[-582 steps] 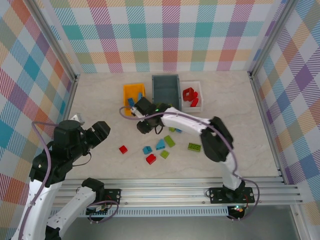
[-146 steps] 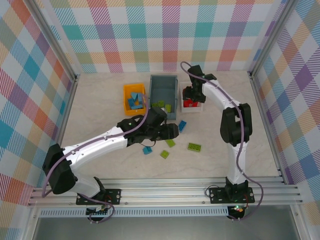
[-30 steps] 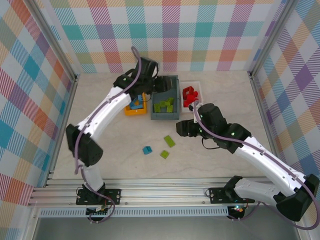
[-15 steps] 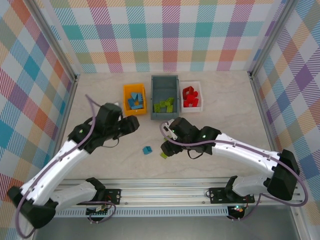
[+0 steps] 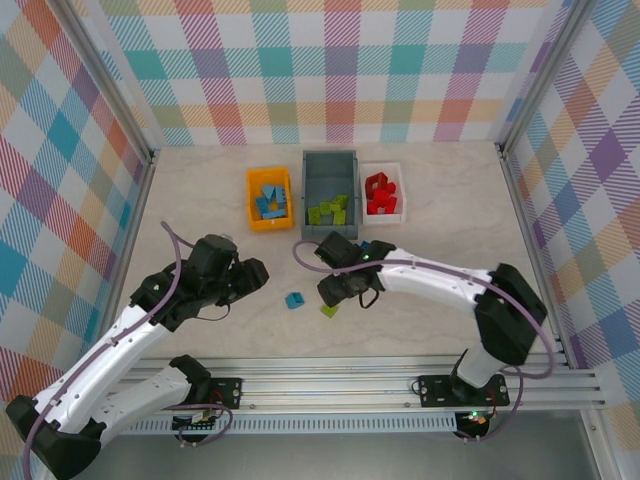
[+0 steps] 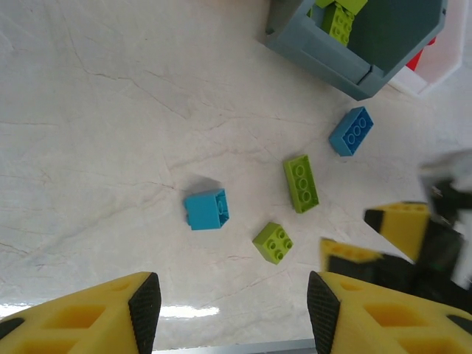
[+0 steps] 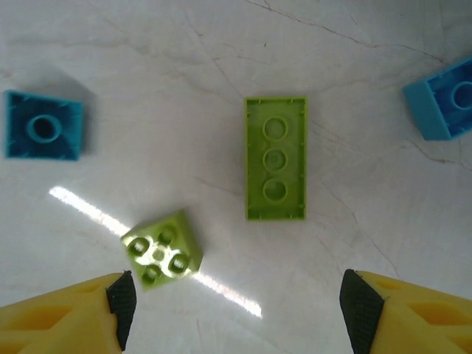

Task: Sort the legos into containers by color

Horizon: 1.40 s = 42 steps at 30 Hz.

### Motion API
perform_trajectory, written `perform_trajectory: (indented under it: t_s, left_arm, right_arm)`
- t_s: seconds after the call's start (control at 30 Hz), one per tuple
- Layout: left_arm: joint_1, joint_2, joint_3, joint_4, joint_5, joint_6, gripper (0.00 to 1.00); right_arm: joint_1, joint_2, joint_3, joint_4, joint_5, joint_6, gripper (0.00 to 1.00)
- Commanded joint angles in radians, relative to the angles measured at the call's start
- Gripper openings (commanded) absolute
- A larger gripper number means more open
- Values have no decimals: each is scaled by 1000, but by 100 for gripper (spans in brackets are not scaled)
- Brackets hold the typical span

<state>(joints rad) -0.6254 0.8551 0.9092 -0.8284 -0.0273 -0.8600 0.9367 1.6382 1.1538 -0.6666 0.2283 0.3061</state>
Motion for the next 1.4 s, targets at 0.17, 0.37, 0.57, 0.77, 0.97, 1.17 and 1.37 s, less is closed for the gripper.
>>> perform_trajectory:
  t_s: [0.17,0.37,0.57,0.77,0.97,1.17,1.37]
  left_arm:
    - [-6,-35,11,43,34,-12,58]
    - [-6,-37,25,51,39,-11,58]
    - [-6,-32,41,55,42,-7,59]
    - [-7,-20,53,58,42,-1,59]
    - [-5,-15,69,86,44,7,59]
    - [-6,68,113,151,41,43,59]
    - [-8,166,171,213,34,78,58]
  right_arm:
    - [-83,190,116,22,-32,-20,68]
    - [-97,294,174,12,-52,-35,54]
    - [-110,323,169,22,-64,-21,48]
    - [-110,333,161,34,-67,-14,37]
    - [-118,195,176,36,-23,-5,34]
    - [-236,218,361,16,-107,39,35]
    - [-323,410,628,1,-191,77,34]
